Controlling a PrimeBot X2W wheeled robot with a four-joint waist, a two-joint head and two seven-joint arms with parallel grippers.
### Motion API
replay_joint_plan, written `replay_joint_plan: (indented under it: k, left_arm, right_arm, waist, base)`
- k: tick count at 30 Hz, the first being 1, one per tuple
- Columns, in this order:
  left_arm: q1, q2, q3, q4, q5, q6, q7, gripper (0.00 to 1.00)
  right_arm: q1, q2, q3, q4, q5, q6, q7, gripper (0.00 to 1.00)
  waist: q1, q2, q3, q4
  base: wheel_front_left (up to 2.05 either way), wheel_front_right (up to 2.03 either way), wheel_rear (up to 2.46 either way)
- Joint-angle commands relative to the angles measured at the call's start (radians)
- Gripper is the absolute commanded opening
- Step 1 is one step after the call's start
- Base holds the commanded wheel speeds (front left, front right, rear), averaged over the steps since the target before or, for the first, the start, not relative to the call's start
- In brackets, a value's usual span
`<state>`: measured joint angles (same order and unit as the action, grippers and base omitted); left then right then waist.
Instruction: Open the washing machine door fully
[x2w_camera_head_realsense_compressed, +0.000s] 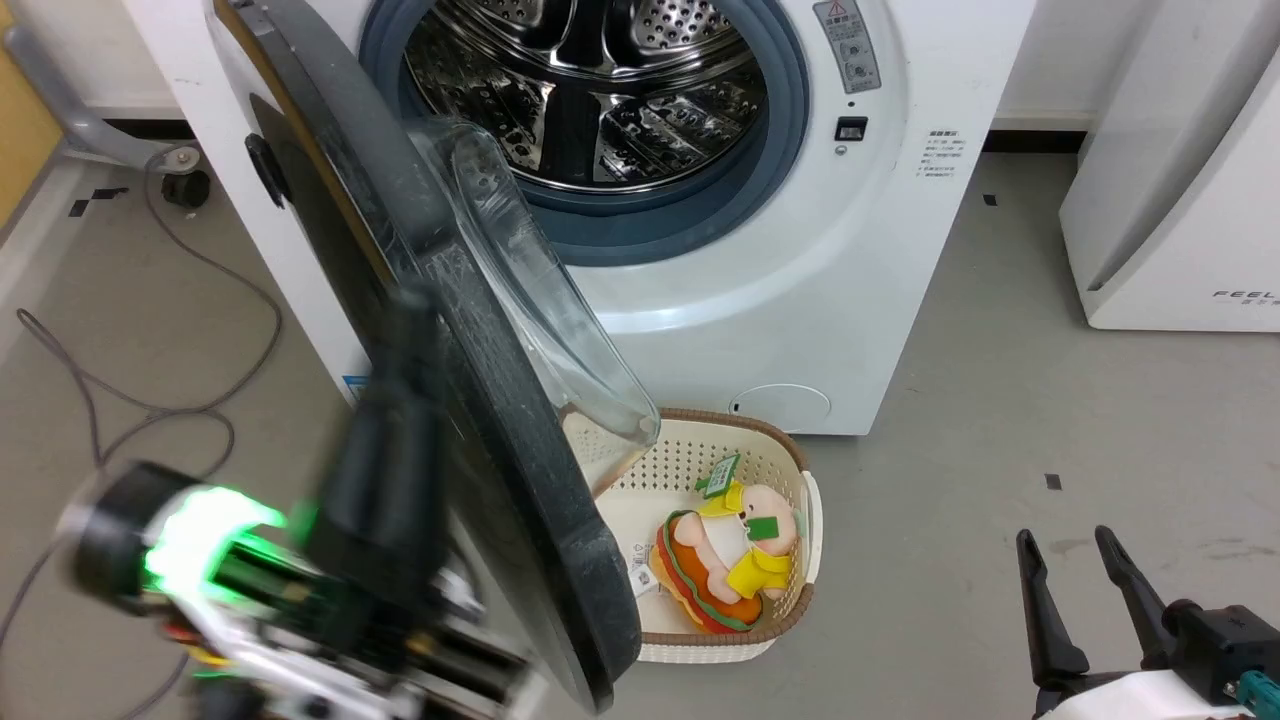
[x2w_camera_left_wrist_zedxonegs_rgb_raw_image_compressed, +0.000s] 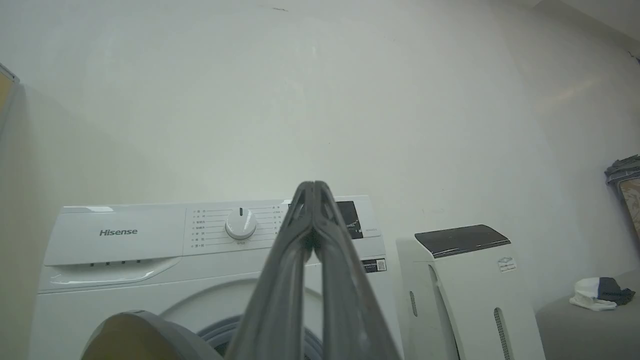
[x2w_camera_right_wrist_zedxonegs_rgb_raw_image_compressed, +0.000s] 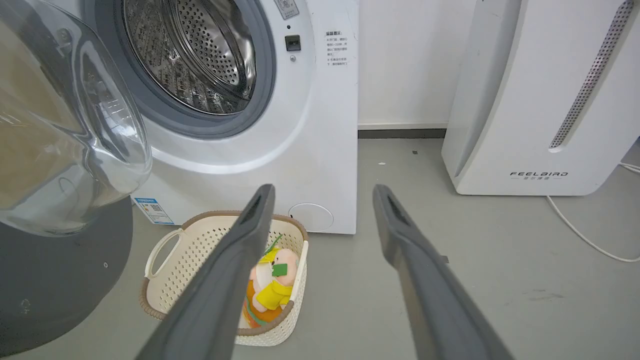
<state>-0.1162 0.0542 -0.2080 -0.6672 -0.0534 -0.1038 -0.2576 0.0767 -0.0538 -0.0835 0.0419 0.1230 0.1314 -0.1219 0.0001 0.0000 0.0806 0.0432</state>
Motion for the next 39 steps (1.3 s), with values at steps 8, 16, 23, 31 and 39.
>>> replay_joint_plan:
  k: [8,16,23,31,39]
  left_arm:
    - [0.113,0.039,-0.180,0.114,-0.068,-0.020,0.017,0.00]
    - [0.196,0.087,-0.305,0.221,-0.129,-0.024,0.125,0.00]
    - [0.190,0.129,-0.404,0.370,-0.171,-0.026,0.189,0.00]
    - [0.128,0.108,-0.393,0.532,-0.150,-0.005,0.149,0.00]
    - [0.073,0.081,-0.345,0.613,-0.144,0.045,0.091,0.00]
  right_arm:
    - [-0.007,0.004,0.004,0.016,0.001,-0.001,-0.003,1.00]
    - [-0.001,0.004,0.000,0.022,0.000,-0.001,0.000,1.00]
    - [-0.008,0.004,0.012,0.029,0.002,-0.001,0.002,1.00]
    - [-0.008,0.004,0.009,0.035,0.010,-0.001,0.002,1.00]
    - [-0.011,0.004,0.002,0.037,0.018,-0.001,0.003,1.00]
  waist:
    - [-0.0001,0.0000,-0.005,0.009]
    - [-0.0001,0.0000,-0.009,0.015]
    - [-0.0001,0.0000,-0.006,0.011]
    - [-0.0001,0.0000,0.004,0.005]
    - [-0.0001,0.0000,0.012,0.005]
  base:
    - [0.00,0.00,0.00]
    - [0.00,0.00,0.00]
    - [0.00,0.00,0.00]
    - [0.00,0.00,0.00]
    - [0.00,0.00,0.00]
